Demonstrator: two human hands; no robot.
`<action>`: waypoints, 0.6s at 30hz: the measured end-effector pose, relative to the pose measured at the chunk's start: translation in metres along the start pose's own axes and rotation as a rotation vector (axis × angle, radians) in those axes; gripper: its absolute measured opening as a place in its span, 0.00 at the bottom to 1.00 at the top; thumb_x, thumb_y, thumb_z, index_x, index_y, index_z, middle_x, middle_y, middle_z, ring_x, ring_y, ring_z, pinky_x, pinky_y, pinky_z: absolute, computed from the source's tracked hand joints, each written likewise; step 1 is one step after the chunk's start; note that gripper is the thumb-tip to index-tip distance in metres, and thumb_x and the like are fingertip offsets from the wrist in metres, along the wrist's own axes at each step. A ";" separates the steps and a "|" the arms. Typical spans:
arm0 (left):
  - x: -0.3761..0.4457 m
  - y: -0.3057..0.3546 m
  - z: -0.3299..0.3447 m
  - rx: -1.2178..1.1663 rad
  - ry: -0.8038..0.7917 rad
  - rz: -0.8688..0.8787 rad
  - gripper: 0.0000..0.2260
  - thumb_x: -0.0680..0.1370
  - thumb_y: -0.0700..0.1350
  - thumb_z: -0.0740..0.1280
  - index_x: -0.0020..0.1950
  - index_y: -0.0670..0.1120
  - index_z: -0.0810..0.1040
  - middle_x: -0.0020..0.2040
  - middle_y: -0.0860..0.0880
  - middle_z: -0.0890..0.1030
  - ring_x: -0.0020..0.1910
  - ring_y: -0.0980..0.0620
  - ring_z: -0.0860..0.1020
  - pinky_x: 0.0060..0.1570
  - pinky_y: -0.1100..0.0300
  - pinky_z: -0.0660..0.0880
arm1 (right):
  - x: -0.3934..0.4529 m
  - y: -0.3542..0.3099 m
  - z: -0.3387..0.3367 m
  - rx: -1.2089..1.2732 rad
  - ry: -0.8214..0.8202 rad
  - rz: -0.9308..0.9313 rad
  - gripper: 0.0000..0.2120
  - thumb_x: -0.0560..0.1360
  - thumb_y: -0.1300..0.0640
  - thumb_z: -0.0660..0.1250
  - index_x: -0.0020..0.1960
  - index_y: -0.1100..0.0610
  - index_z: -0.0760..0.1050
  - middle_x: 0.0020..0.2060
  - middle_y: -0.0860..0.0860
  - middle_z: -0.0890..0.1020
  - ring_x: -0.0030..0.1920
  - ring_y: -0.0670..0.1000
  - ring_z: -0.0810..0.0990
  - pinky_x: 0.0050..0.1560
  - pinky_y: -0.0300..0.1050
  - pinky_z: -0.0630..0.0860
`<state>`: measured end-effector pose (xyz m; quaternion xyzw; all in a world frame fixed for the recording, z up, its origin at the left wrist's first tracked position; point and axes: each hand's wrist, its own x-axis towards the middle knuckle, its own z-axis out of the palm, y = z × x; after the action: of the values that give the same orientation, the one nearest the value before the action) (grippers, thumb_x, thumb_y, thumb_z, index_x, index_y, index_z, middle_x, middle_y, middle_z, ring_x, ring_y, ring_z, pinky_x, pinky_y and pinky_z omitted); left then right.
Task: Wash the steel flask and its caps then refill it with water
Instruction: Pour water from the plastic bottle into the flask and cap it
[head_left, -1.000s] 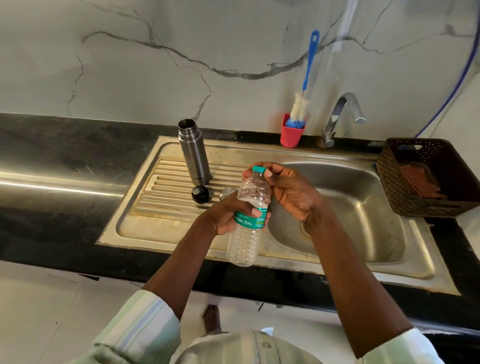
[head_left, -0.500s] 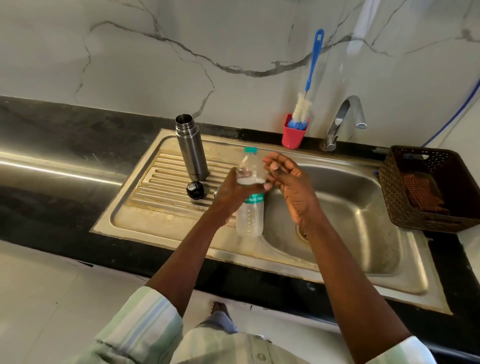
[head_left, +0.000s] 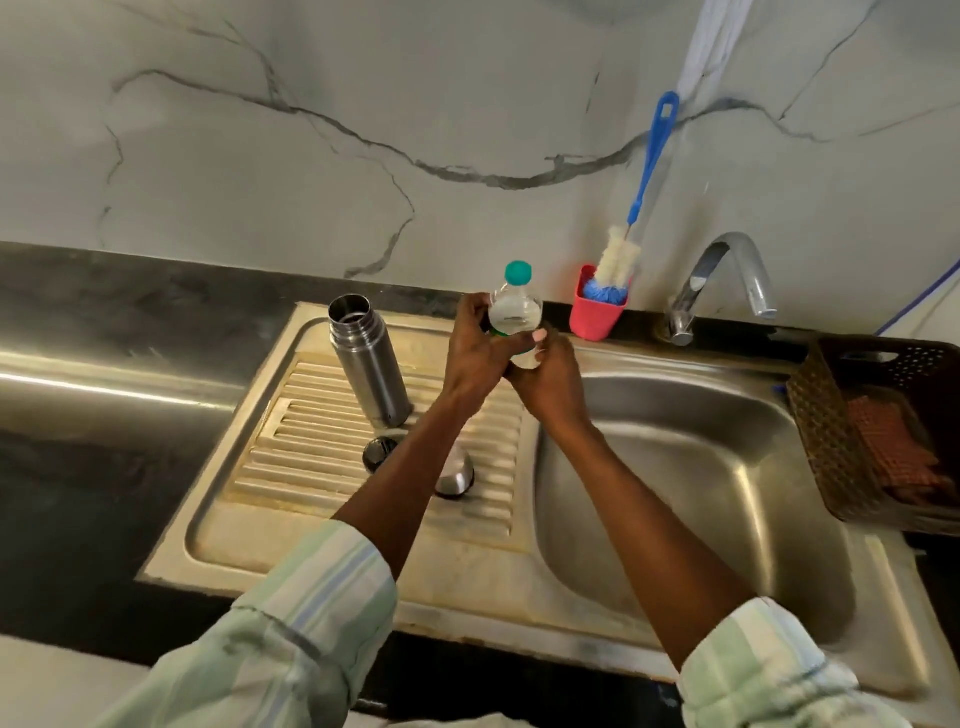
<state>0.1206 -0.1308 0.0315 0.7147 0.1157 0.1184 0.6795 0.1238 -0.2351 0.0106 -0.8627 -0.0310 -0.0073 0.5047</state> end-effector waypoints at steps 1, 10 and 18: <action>0.012 -0.003 -0.001 -0.011 -0.032 -0.026 0.31 0.65 0.40 0.82 0.63 0.44 0.70 0.58 0.46 0.81 0.57 0.50 0.81 0.57 0.54 0.79 | 0.012 0.001 0.004 -0.014 0.019 0.007 0.31 0.67 0.44 0.74 0.67 0.51 0.72 0.59 0.52 0.80 0.57 0.52 0.80 0.55 0.50 0.79; 0.068 -0.040 -0.009 -0.095 0.199 -0.189 0.19 0.72 0.36 0.72 0.61 0.44 0.74 0.55 0.46 0.79 0.56 0.49 0.78 0.62 0.51 0.76 | 0.113 0.001 0.027 -0.035 0.157 0.113 0.26 0.67 0.47 0.77 0.60 0.58 0.75 0.54 0.53 0.83 0.53 0.54 0.81 0.49 0.46 0.78; 0.077 -0.073 -0.007 -0.056 0.200 -0.300 0.10 0.74 0.35 0.67 0.55 0.43 0.78 0.47 0.47 0.82 0.45 0.52 0.80 0.54 0.53 0.79 | 0.151 0.010 0.046 -0.085 0.172 0.147 0.27 0.68 0.48 0.77 0.61 0.59 0.74 0.56 0.54 0.82 0.55 0.55 0.81 0.47 0.40 0.74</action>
<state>0.1904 -0.0956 -0.0405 0.6550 0.2848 0.0891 0.6942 0.2738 -0.1929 -0.0146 -0.8796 0.0761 -0.0454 0.4674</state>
